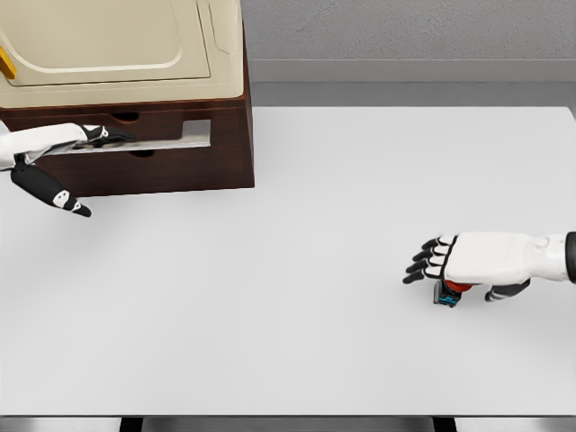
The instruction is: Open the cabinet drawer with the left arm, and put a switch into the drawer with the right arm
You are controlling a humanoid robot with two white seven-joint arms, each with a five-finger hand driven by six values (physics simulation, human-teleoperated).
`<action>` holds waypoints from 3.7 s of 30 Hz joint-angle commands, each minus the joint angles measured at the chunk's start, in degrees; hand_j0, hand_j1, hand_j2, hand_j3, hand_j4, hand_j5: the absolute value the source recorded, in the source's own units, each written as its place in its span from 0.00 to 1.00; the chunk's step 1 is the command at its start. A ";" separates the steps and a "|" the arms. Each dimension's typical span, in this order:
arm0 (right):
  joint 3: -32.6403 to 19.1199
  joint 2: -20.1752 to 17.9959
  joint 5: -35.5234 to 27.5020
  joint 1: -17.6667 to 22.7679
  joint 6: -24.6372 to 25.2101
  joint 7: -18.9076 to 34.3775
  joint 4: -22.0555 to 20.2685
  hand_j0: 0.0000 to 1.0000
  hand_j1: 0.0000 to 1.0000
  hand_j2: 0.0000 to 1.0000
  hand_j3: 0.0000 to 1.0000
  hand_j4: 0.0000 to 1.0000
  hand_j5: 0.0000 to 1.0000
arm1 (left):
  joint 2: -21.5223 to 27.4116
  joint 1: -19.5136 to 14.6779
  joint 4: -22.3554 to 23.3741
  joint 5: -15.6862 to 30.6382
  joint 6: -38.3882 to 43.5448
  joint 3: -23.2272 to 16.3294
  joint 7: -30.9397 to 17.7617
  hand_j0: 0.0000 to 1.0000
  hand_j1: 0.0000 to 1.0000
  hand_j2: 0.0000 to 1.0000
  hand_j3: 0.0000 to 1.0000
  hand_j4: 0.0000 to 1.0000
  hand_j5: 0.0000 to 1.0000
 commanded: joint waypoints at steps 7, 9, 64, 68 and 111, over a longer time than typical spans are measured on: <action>0.06 -0.31 -0.28 0.00 0.14 -0.02 -0.01 1.00 1.00 1.00 1.00 1.00 1.00 | 2.01 0.00 -3.18 1.42 -2.62 -0.41 -0.27 1.00 1.00 1.00 1.00 1.00 1.00; 0.06 -0.40 -0.28 0.00 0.14 -0.02 -0.01 1.00 1.00 1.00 1.00 1.00 1.00 | 2.72 0.00 -4.06 1.42 -2.71 -0.41 -0.27 1.00 1.00 1.00 1.00 1.00 1.00; -0.29 -0.75 -0.28 0.09 0.14 -0.02 -0.01 0.97 0.97 0.97 0.97 0.97 0.97 | 15.02 3.69 -6.26 8.81 -24.15 -2.43 -0.27 1.00 1.00 1.00 1.00 1.00 1.00; -0.29 -0.75 -0.28 0.09 0.14 -0.02 -0.01 0.97 0.97 0.97 0.97 0.97 0.97 | 13.35 3.69 -3.71 8.10 -24.06 -2.43 -0.27 1.00 1.00 1.00 1.00 1.00 1.00; -0.38 -0.75 -0.28 -0.09 0.14 -0.02 -0.01 0.98 0.98 0.98 0.98 0.98 0.98 | 10.45 4.75 0.95 6.87 -25.64 -3.40 -0.27 1.00 1.00 1.00 1.00 1.00 1.00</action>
